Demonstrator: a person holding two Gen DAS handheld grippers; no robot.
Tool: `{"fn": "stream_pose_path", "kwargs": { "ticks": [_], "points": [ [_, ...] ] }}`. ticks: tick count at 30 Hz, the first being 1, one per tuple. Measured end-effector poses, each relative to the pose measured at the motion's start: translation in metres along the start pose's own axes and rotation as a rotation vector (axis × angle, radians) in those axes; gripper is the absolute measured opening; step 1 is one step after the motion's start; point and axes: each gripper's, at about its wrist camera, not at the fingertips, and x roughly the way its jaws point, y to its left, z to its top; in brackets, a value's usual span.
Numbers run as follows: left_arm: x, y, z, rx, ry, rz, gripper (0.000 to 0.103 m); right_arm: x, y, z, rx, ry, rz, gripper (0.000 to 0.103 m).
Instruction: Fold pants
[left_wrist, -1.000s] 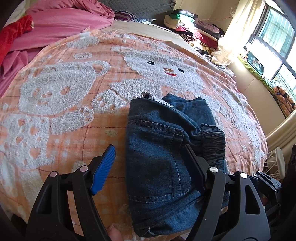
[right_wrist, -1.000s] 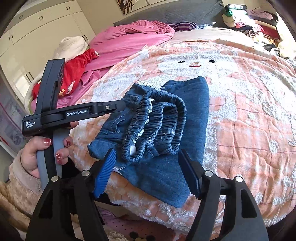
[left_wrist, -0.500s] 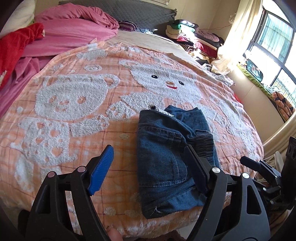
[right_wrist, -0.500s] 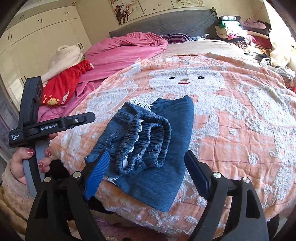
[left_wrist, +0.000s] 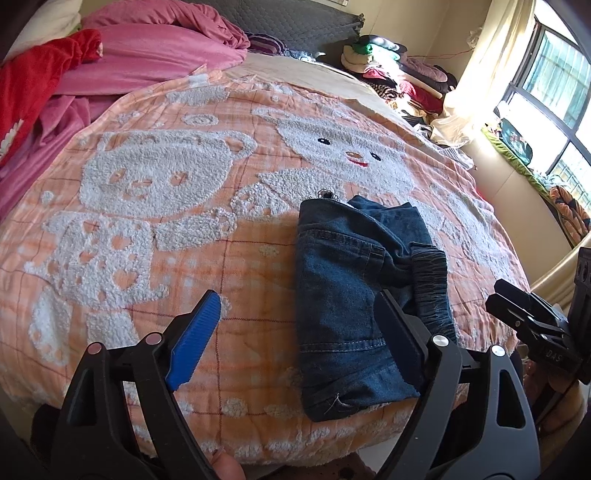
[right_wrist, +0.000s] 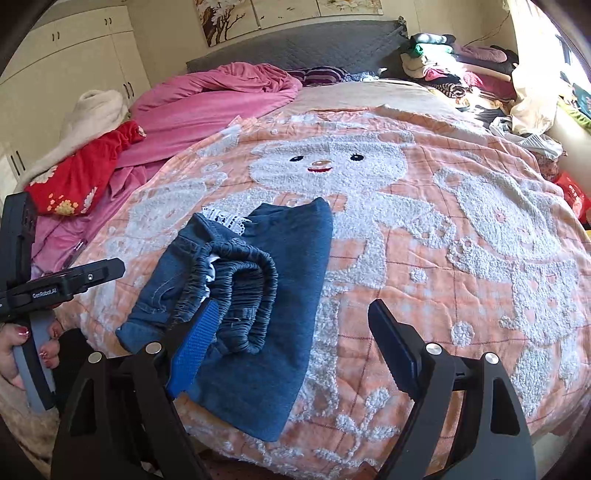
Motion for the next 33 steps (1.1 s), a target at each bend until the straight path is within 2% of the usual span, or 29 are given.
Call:
{"fn": "stream_pose_path", "kwargs": {
  "ticks": [8,16,18,25,33],
  "points": [
    [0.022,-0.008,-0.005,-0.003,0.037,-0.042,0.078,0.026,-0.010,-0.004,0.034,0.063,0.009,0.082],
    [0.056,-0.008,-0.012,0.014,0.096,-0.009,0.079,0.045,-0.008,-0.006,0.022,0.100,0.023,0.082],
    [0.061,-0.005,-0.013,0.004,0.107,-0.020,0.079,0.049,-0.009,-0.006,0.026,0.109,0.027,0.082],
    [0.063,-0.004,-0.010,-0.013,0.104,-0.049,0.079,0.064,-0.010,-0.004,0.053,0.135,0.113,0.082],
    [0.069,-0.013,-0.009,0.008,0.111,-0.065,0.079,0.079,-0.011,-0.002,0.065,0.148,0.174,0.082]
  ]
}}
